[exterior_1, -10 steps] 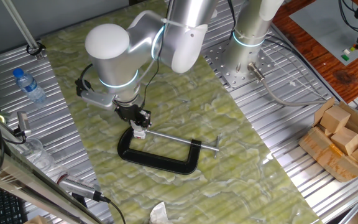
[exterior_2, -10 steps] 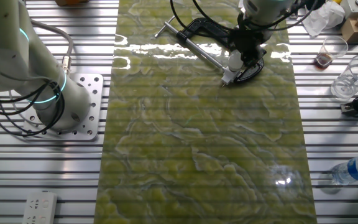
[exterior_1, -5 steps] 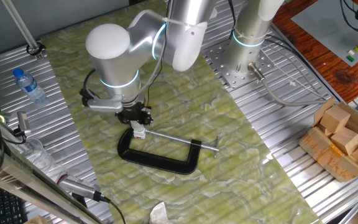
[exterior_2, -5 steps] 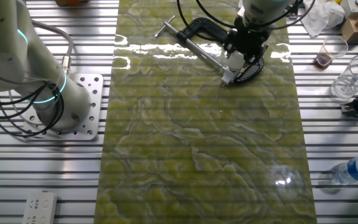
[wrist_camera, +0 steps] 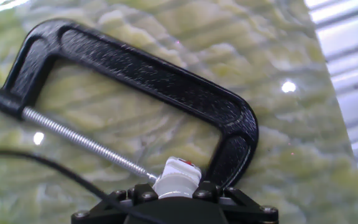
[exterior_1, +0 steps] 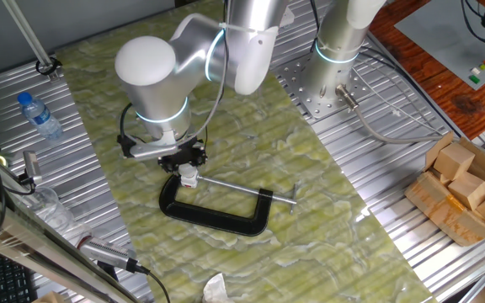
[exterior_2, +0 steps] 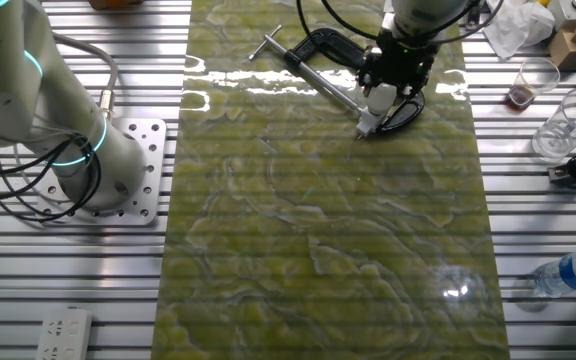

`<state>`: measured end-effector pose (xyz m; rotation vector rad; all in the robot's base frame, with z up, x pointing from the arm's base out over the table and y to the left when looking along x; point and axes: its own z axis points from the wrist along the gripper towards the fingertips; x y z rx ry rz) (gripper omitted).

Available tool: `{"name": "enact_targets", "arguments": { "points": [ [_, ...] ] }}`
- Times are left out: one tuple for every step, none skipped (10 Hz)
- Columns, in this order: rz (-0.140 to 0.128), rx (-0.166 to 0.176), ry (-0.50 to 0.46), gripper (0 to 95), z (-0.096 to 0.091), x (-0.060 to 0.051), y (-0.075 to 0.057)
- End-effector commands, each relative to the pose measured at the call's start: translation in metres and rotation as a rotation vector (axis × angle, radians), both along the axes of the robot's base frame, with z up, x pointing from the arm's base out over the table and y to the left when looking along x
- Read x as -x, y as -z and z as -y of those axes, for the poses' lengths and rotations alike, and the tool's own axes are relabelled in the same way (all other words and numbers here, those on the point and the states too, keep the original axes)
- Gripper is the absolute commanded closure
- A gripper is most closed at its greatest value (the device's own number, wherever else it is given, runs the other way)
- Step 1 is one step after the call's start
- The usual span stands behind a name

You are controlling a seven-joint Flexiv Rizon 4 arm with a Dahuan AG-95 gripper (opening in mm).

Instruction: Take out the light bulb by rotating it

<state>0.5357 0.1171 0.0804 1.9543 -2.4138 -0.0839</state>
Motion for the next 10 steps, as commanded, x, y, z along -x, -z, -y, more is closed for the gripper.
{"name": "enact_targets", "arguments": {
  "points": [
    [-0.005,-0.003,-0.1,95.0,0.0004,0.0003,-0.0004],
    [-0.003,-0.004,-0.123,95.0,0.0004,0.0003,-0.0006],
    [-0.002,-0.004,-0.135,95.0,0.0004,0.0003,-0.0006],
    [-0.001,-0.006,-0.143,95.0,0.0004,0.0004,-0.0006],
    [0.0,-0.006,-0.147,95.0,0.0004,0.0004,-0.0006],
    [0.001,-0.008,-0.15,95.0,0.0004,0.0004,-0.0006],
    [0.002,-0.008,-0.143,57.0,0.0004,0.0004,-0.0006],
    [0.001,-0.007,-0.118,57.0,0.0003,0.0003,-0.0007],
    [0.002,-0.004,-0.091,38.0,0.0001,-0.0002,-0.0009],
    [0.002,-0.003,-0.047,38.0,-0.0002,-0.0009,-0.0014]
  ]
}}
